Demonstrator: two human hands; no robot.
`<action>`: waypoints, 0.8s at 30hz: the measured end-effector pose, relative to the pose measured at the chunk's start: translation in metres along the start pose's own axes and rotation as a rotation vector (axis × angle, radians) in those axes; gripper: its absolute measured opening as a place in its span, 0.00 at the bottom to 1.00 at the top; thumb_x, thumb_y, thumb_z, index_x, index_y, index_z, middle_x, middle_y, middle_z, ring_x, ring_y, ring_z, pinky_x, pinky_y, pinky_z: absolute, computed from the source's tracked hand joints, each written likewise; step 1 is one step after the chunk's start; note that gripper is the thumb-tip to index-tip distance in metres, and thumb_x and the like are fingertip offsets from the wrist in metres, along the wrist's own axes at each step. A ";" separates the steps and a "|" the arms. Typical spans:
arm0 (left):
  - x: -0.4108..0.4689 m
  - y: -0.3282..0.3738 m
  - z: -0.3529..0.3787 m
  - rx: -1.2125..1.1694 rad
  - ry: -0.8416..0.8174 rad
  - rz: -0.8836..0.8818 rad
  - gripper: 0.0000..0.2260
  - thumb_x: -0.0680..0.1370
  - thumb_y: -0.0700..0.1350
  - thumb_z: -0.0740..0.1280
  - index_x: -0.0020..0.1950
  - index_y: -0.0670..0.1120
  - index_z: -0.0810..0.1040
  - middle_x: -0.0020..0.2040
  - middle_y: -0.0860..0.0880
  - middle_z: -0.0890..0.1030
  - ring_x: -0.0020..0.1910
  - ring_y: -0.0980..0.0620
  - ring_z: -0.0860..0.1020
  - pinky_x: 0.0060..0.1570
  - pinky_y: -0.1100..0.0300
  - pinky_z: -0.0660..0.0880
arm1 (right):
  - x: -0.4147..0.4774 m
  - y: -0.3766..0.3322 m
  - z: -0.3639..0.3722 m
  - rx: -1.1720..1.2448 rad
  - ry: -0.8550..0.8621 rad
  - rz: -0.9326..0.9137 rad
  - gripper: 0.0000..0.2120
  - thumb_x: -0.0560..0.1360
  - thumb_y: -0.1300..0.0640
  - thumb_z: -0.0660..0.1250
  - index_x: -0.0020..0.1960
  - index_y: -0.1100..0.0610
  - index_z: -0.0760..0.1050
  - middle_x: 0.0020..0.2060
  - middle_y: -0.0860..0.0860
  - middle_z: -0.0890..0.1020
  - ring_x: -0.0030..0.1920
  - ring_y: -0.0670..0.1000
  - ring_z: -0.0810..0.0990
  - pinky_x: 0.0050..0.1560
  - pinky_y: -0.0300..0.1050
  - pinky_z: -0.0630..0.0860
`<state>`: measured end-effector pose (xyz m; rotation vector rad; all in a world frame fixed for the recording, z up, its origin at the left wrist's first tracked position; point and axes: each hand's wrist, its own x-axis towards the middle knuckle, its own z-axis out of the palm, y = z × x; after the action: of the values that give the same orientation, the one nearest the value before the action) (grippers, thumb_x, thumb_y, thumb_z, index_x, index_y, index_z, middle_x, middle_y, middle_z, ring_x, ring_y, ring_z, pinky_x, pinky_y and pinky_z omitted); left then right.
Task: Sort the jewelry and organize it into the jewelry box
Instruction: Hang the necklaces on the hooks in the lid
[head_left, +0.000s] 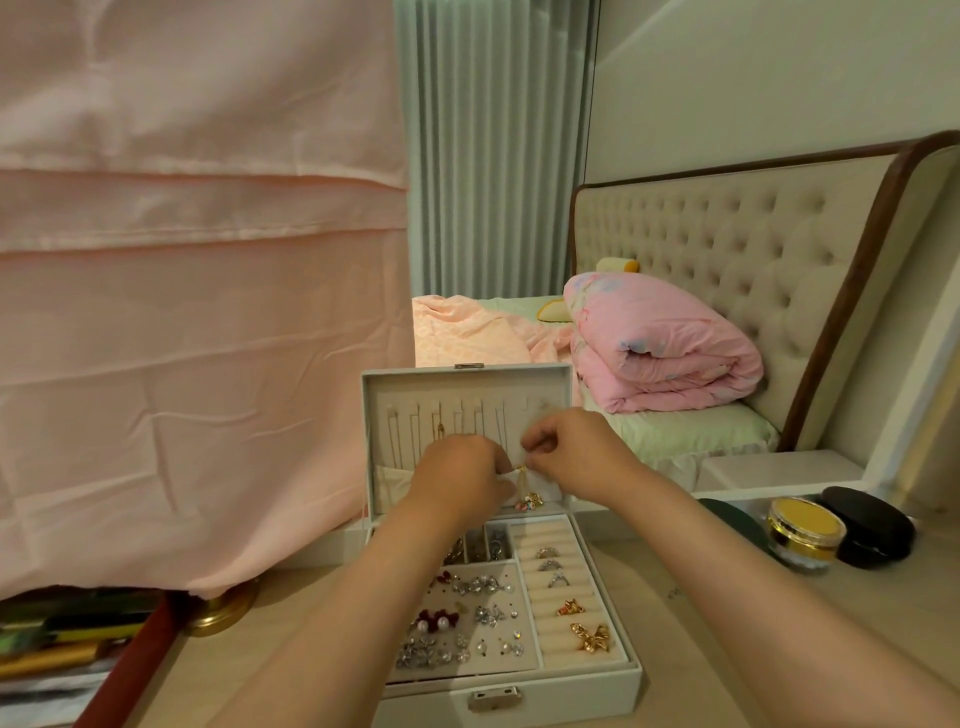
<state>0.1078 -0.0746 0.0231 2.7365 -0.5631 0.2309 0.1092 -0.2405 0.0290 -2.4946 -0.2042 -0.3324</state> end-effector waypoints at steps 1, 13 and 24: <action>-0.001 0.000 0.000 -0.006 0.003 -0.004 0.12 0.77 0.49 0.69 0.60 0.52 0.83 0.54 0.54 0.84 0.53 0.53 0.80 0.58 0.55 0.77 | -0.003 0.001 0.000 -0.021 0.043 0.007 0.09 0.74 0.61 0.71 0.52 0.53 0.85 0.41 0.43 0.81 0.46 0.44 0.81 0.49 0.35 0.75; -0.011 -0.002 -0.003 -0.088 -0.017 -0.019 0.12 0.78 0.44 0.67 0.60 0.51 0.83 0.54 0.53 0.84 0.51 0.54 0.81 0.57 0.56 0.78 | -0.021 -0.004 0.039 -0.391 0.038 0.160 0.10 0.75 0.46 0.69 0.46 0.51 0.84 0.39 0.49 0.83 0.41 0.52 0.82 0.39 0.43 0.77; -0.012 0.014 -0.020 -0.733 0.062 0.065 0.13 0.78 0.42 0.70 0.63 0.52 0.80 0.52 0.51 0.85 0.52 0.55 0.82 0.60 0.53 0.77 | -0.023 -0.026 -0.032 0.289 0.075 -0.010 0.10 0.80 0.56 0.66 0.41 0.56 0.78 0.36 0.52 0.83 0.38 0.52 0.82 0.43 0.49 0.77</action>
<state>0.0896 -0.0754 0.0430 1.9985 -0.5771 0.0952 0.0756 -0.2400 0.0619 -2.1927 -0.2185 -0.3716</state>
